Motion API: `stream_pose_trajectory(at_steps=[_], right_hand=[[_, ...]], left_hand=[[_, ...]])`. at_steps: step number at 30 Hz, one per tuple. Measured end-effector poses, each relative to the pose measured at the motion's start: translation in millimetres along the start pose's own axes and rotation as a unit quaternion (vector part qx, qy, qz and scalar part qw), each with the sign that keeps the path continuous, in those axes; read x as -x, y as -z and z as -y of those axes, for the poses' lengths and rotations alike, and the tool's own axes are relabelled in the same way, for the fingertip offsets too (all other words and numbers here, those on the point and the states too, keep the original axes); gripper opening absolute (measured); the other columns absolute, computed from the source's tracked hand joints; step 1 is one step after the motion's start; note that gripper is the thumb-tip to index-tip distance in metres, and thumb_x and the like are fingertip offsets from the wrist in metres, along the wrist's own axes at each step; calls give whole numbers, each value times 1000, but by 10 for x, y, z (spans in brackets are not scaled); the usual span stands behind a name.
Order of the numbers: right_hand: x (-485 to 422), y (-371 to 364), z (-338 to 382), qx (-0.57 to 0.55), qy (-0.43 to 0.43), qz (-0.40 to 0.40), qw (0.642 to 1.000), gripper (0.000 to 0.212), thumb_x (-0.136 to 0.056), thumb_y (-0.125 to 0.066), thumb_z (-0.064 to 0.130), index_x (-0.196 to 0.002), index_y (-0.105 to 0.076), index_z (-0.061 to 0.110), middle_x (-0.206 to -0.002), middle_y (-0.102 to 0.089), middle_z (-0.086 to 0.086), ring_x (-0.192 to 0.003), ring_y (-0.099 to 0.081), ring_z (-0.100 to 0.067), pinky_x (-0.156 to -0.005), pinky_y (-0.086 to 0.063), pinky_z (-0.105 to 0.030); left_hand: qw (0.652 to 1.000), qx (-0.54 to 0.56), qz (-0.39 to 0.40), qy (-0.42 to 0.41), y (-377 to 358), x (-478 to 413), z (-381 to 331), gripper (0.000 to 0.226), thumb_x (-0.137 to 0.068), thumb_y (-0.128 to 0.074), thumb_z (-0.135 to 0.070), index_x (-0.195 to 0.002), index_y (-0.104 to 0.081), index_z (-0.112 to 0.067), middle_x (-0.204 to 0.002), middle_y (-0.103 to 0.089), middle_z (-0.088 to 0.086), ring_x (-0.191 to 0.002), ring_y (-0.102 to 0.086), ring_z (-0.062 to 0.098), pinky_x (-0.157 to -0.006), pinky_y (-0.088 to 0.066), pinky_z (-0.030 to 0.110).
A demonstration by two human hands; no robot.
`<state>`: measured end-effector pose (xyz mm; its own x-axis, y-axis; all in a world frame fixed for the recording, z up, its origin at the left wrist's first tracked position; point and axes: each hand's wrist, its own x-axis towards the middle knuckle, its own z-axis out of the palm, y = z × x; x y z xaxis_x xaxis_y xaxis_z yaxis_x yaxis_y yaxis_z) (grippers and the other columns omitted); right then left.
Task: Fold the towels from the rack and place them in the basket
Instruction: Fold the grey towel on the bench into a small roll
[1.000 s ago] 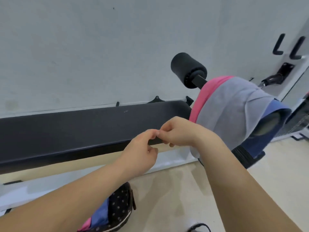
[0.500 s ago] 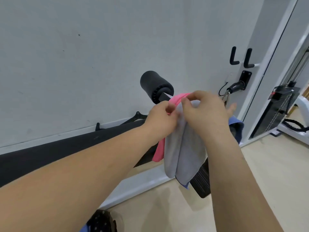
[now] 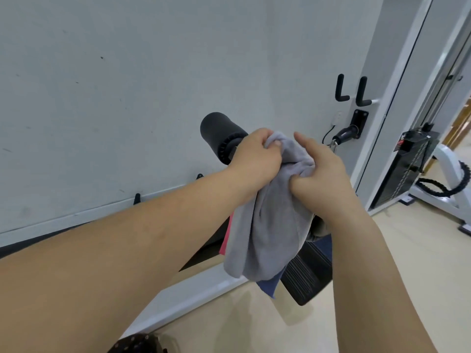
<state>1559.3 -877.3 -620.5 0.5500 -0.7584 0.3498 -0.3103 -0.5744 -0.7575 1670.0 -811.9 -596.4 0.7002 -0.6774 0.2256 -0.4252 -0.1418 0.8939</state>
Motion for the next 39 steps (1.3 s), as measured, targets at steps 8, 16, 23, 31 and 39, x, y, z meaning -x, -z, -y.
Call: stream_pose_trajectory(at_steps=[8,16,23,31,39], right_hand=[[8,211,16,-112,15,-111,987,39,-83,-64,24,-119,-66,37,-85,-59,13,-78,-60,3,-83,-57,-29],[312,238,706,-184,81,35,979,39,-89,-71,30,-87,-62,-8,-72,-59,-26,-59,-54,-27,-56,-40,-38],[575,-284,982,-260,-3,287,922,30,-96,-69,42,-104,-75,13,-99,-79,-10,-92,-77,-21,-81,-62,-38],[617,-1074,1105,-365,-48,335,867,40,-86,-78,8,-122,-62,0,-109,-77,-17,-102,-76,-30,-96,-57,-48],[861,-1677,1397,-283,24,328,901,14,-86,-73,5,-86,-60,11,-78,-63,-6,-75,-62,-18,-69,-50,-38]], left_hand=[[975,211,-21,-64,17,-2,-470,15,-104,-48,-13,-101,-62,-17,-95,-69,6,-87,-68,18,-84,-60,37],[965,214,-150,-22,631,-6,-370,19,-105,-49,-28,-92,-60,-20,-84,-67,0,-76,-68,16,-64,-58,33],[985,115,-118,47,1224,349,-1,28,-104,-51,-36,-84,-50,-16,-74,-50,3,-69,-49,17,-60,-44,30],[996,-9,-33,82,1935,798,464,27,-94,-71,-37,-101,-69,-11,-90,-72,2,-79,-69,15,-68,-56,29],[974,-211,42,68,2945,1421,673,10,-86,-70,-16,-95,-71,-21,-95,-74,3,-82,-70,20,-72,-59,33]])
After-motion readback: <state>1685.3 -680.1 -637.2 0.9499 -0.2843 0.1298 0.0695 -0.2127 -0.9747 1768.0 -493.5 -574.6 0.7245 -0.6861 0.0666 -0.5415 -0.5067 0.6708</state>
